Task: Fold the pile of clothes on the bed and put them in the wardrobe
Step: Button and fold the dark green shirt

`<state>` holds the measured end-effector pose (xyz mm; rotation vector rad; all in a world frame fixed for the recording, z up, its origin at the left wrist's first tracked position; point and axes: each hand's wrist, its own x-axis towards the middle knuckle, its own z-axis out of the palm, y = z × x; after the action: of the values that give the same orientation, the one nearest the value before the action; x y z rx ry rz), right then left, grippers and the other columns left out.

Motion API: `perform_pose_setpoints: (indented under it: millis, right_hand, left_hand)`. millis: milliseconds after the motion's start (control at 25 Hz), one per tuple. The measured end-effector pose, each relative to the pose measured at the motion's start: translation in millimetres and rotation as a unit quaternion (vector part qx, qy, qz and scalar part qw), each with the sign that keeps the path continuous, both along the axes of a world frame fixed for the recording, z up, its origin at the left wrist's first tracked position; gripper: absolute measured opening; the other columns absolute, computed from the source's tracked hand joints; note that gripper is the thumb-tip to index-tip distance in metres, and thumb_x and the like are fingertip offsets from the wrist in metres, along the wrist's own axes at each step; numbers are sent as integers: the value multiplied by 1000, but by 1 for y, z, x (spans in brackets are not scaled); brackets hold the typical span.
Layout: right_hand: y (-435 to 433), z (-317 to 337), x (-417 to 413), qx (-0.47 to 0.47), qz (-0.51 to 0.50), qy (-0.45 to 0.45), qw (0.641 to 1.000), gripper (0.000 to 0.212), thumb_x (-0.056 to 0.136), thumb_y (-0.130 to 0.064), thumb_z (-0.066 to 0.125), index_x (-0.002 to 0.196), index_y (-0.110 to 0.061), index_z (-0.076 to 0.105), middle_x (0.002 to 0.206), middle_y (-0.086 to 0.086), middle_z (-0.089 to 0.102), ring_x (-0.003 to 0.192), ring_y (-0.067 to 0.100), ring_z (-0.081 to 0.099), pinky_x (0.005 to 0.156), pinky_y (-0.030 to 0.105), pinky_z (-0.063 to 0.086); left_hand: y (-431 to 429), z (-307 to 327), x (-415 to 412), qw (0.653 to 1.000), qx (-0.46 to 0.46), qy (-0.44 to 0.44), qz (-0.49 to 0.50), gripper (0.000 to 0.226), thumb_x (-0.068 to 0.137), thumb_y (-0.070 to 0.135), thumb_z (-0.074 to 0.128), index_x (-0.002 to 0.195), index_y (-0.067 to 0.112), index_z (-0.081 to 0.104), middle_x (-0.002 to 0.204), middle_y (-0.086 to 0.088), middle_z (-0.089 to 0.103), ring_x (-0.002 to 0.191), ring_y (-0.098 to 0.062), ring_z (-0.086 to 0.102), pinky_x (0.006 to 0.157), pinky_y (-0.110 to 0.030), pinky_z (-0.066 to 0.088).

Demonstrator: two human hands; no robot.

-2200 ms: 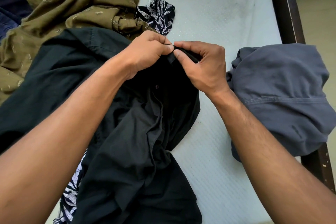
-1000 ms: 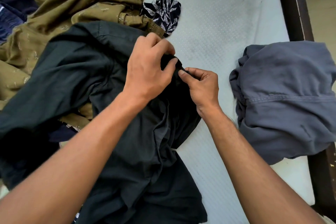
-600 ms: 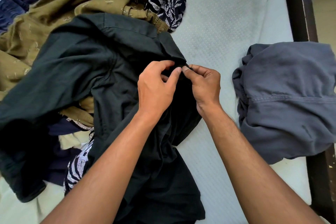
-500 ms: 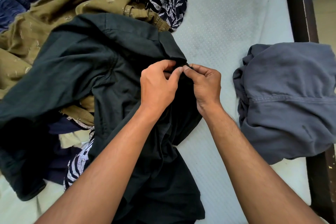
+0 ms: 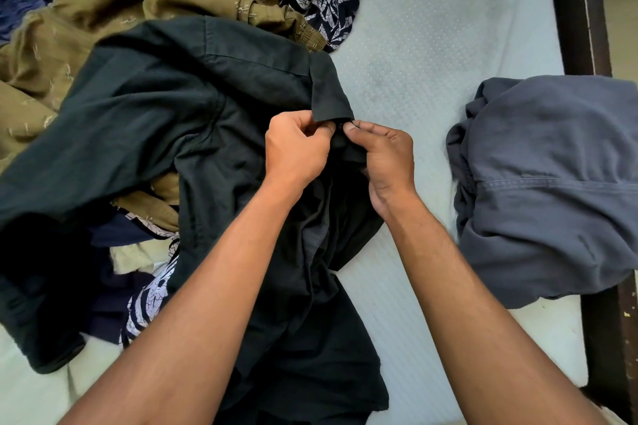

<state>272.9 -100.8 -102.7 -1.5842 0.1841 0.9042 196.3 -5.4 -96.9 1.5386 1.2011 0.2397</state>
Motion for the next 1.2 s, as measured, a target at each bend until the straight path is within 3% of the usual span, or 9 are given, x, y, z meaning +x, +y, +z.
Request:
perform_pose_setpoints:
  millis: [80,280,440,600,800,880,960,1080,1200]
  right_hand:
    - [1,2,5,7,-12,51,999,7,81,-5,75,81,-10,80,88,11,78,92,28,74,97,47,57]
    - [3,2,12,-1,-18,86,996,10,83,-4,72,81,-9,80,92,14,78,98,33,74,98,52,57]
    - [1,2,7,-12,-9,44,999,16,82,-4,72,74,-14,81,90,11,79,95,28,75,101,51,55]
    - [0,-5,1,-4,14,-6,1000,7,78,-13,76,81,-14,82,94,11,79,100,29,74,102,51,55]
    - [-2,1,3,33,12,36,999,15,88,-3,71,78,-10,79,84,12,76,89,29,71,103,54,53]
    - [-3,-2,5,16,29,-17,999,17,88,-9,73,74,-15,80,83,10,76,91,29,71,103,54,53]
    - [-3,-5,3,0,45,-59,997,12,87,-16,74,78,-15,82,85,9,77,93,27,72,102,54,54]
    - [-4,-8,-2,-39,30,-93,994,11,90,-18,75,93,-9,81,91,7,79,91,19,73,98,45,58]
    - [-5,-5,-6,-51,42,-139,988,9,92,-15,74,95,-10,81,91,1,79,92,15,75,90,32,59]
  left_hand:
    - [-1,-2,1,1000,-14,5,1,16,84,25,68,79,12,76,75,-8,74,63,-9,58,63,-30,49]
    - [-5,9,-1,999,15,-32,-23,11,90,23,73,93,16,81,81,9,77,77,-1,71,75,-26,58]
    - [-4,8,0,996,71,-2,-48,14,87,25,75,80,13,78,68,9,72,60,4,61,60,-19,46]
    - [1,3,2,997,47,32,-43,15,86,21,71,78,8,75,70,-7,72,60,-12,60,59,-30,49]
    - [-7,8,2,1000,6,-11,-22,23,66,10,48,50,21,60,44,13,53,43,2,43,48,-18,35]
    - [-12,11,2,999,8,-21,-46,27,67,6,47,52,25,60,39,14,48,38,-1,40,44,-16,31]
    - [-18,11,-1,999,29,-27,-33,33,73,0,49,59,26,63,43,15,51,40,-3,41,46,-16,32]
    - [-21,11,-10,994,76,-70,31,22,76,9,54,72,25,69,65,13,61,54,-2,51,57,-16,39]
    - [-19,10,-20,979,182,-90,-31,19,85,18,66,98,23,78,91,8,63,77,-10,60,68,-24,47]
